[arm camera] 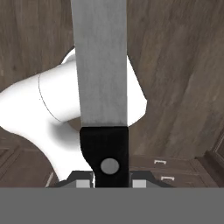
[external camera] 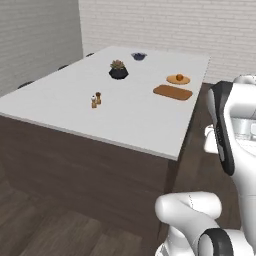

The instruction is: Pick up the knife from the drawer and place it on the cutting board. Then place the meat from the plate to the cutting board.

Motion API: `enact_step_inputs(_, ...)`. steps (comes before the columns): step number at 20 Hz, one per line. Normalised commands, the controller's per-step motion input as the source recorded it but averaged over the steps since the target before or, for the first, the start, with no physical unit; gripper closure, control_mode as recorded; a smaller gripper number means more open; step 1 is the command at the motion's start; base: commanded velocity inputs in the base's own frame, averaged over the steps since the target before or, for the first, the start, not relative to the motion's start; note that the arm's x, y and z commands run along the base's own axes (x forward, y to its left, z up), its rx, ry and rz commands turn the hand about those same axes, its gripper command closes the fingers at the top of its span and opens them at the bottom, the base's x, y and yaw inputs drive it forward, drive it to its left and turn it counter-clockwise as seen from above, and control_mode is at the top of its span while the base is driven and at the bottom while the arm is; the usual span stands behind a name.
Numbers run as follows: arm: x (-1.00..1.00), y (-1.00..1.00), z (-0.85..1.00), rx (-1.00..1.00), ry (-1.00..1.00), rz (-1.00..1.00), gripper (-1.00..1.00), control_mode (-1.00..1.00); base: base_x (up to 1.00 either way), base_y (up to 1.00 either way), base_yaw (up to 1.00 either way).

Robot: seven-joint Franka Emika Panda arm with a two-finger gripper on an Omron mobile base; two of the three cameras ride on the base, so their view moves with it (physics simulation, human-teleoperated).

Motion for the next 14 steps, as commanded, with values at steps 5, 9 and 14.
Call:
enact_step_inputs(5,0.00,0.00,0.00,0.00,0.00,0.00,1.00,1.00,0.27,-1.00,-0.08)
enact_step_inputs(9,0.00,0.00,0.00,0.00,0.00,0.00,1.00,1.00,0.53,-1.00,0.24)
enact_step_inputs(14,0.00,0.00,0.00,0.00,0.00,0.00,1.00,1.00,0.60,-0.96,0.39)
